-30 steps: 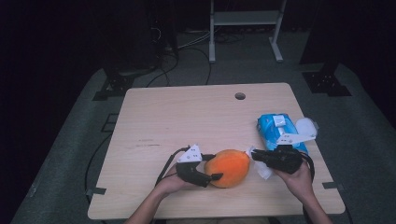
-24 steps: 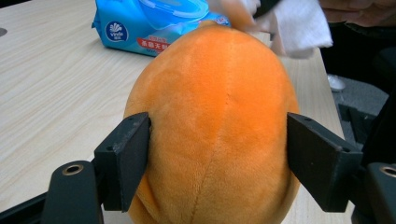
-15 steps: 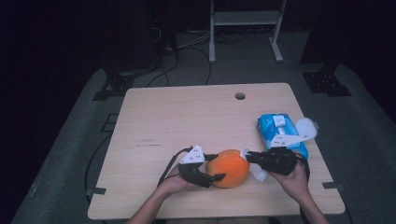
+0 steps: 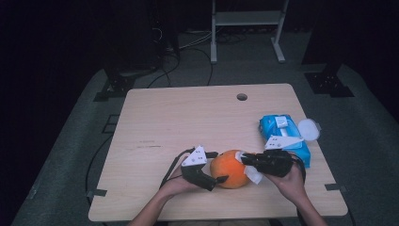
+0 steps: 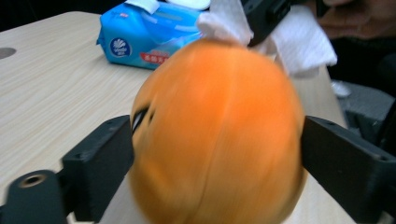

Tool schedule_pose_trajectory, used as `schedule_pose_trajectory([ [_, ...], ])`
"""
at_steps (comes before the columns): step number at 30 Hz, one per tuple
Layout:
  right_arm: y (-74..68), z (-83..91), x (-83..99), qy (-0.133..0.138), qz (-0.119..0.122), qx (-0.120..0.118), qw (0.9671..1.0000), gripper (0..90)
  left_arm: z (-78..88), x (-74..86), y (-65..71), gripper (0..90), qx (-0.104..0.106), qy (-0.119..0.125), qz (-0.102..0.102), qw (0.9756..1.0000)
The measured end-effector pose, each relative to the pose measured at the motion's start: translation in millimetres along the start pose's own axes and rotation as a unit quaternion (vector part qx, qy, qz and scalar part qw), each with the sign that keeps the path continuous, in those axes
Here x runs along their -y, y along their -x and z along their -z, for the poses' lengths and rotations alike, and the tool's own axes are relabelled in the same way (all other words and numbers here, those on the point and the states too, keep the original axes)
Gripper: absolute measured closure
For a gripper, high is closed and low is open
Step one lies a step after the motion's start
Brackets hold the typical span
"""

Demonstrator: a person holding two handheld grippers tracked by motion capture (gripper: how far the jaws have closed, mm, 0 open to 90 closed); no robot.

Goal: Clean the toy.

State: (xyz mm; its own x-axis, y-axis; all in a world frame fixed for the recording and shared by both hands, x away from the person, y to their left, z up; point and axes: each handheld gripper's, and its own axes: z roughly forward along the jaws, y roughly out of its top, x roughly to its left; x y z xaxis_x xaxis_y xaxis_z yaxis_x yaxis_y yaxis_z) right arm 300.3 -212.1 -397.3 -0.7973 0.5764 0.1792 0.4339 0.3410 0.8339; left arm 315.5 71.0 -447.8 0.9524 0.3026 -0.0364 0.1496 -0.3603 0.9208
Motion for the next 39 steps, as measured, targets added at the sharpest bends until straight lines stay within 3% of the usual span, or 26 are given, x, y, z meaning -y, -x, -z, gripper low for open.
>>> schedule_pose_trajectory([
  [7, 12.8, 6.7, 6.0, 0.007, -0.025, -0.002, 0.9996, 79.9, -13.3, 8.5, -3.4, 8.9, 0.024, 0.005, 0.023, 0.9994],
  [8, 13.2, 6.4, 5.8, 0.008, -0.027, -0.003, 0.9996, 79.9, -14.0, 8.5, -2.4, 14.0, 0.023, 0.001, 0.024, 0.9994],
  [9, 13.3, 6.1, 5.3, 0.01, -0.029, -0.004, 0.9995, 80.1, -12.4, 6.2, -0.7, 23.4, 0.015, -0.002, 0.024, 0.9996],
  [11, 11.3, 7.8, 3.1, 0.018, -0.032, -0.006, 0.9993, 80.2, -6.9, -3.8, 1.8, 31.6, 0.011, -0.002, 0.02, 0.9997],
  [14, 7.4, 14.3, -2.9, 0.046, -0.032, -0.016, 0.9983, 80.2, 6.5, -20.5, 5.6, 33.3, 0.018, 0.02, 0.017, 0.9995],
  [17, 10.1, 15.8, -3.8, 0.07, -0.052, -0.041, 0.9953, 80.2, 20.1, -30.0, 6.8, 33.2, 0.02, 0.032, 0.014, 0.9992],
  [21, 14.3, 4.0, 3.6, 0.054, -0.07, -0.046, 0.995, 80.4, 20.2, -27.1, 4.7, 33.7, 0.011, 0.009, 0.02, 0.9997],
  [22, 13.7, 2.2, 4.3, 0.052, -0.068, -0.044, 0.9953, 80.5, 17.3, -25.6, 5.3, 34.0, 0.007, -0.004, 0.023, 0.9997],
  [24, 8.0, 1.8, -0.5, 0.06, -0.061, -0.053, 0.9949, 80.5, 14.0, -25.8, 7.8, 34.6, 0.005, -0.005, 0.023, 0.9997],
  [29, -19.9, -0.1, -16.7, 0.061, -0.007, -0.055, 0.9966, 80.4, 7.6, -31.3, 16.4, 33.1, -0.004, -0.009, 0.011, 0.9999],
  [32, -23.4, -1.1, -17.0, 0.049, 0.013, -0.031, 0.9982, 80.5, 5.8, -24.9, 13.2, 22.6, -0.005, 0.005, 0.001, 1.0],
  [35, -9.6, -2.0, -7.8, 0.04, 0.002, -0.006, 0.9992, 80.5, 4.7, -18.4, 6.0, 10.2, -0.001, 0.018, 0.006, 0.9998],
  [37, 1.4, 2.4, -2.5, 0.046, -0.02, 0.001, 0.9987, 80.4, 1.5, -12.2, 2.8, 9.0, -0.002, 0.016, 0.004, 0.9999],
  [39, 8.8, 6.5, -0.2, 0.053, -0.038, -0.002, 0.9979, 80.5, -5.6, -6.1, 1.4, 9.1, 0.007, 0.019, 0.018, 0.9996],
])
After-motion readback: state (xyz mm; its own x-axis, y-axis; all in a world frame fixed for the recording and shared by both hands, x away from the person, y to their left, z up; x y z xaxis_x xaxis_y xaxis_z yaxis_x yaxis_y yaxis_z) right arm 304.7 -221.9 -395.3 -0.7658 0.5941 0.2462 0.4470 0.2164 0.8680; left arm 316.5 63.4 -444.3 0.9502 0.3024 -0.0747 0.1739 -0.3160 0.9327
